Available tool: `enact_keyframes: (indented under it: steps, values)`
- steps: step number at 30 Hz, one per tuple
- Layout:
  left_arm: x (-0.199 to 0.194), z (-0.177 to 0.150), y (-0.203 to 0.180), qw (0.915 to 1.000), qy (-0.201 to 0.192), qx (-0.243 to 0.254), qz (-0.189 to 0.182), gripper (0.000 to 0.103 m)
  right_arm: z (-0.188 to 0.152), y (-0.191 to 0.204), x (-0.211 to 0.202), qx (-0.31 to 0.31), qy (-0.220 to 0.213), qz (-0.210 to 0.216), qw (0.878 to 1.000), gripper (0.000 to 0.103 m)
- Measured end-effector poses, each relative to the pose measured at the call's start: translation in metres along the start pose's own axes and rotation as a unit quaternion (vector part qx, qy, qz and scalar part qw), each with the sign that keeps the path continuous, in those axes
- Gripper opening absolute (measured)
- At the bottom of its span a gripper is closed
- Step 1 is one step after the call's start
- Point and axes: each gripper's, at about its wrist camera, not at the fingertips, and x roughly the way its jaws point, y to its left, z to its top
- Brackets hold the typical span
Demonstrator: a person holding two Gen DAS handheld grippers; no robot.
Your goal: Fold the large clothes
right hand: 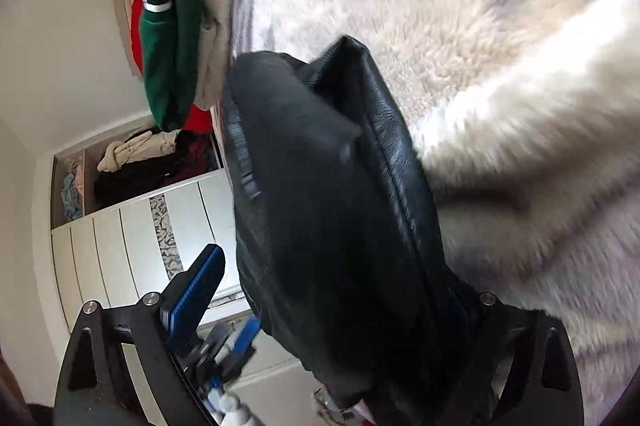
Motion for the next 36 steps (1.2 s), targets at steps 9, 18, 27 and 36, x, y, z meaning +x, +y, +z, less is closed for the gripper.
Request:
enact_keyframes:
  steps: [9,18,27,36]
  values:
    - [0.034,0.015,0.022,0.9998,0.010,-0.006,-0.017,0.023,0.002,0.016,0.033,-0.007,0.013,-0.039,0.999,0.031]
    - [0.001,-0.013,0.057,0.9967,-0.001,-0.034,-0.073,0.022,-0.041,0.124,0.053,-0.107,0.023,-0.106,0.988,0.016]
    - [-0.094,-0.058,0.133,0.9890,-0.054,-0.105,-0.089,0.020,-0.101,0.232,0.141,-0.234,0.065,-0.255,0.936,0.016]
    - [-0.182,-0.157,0.252,0.9664,-0.114,-0.221,-0.066,0.020,-0.183,0.284,0.283,-0.322,0.108,-0.449,0.827,0.016]
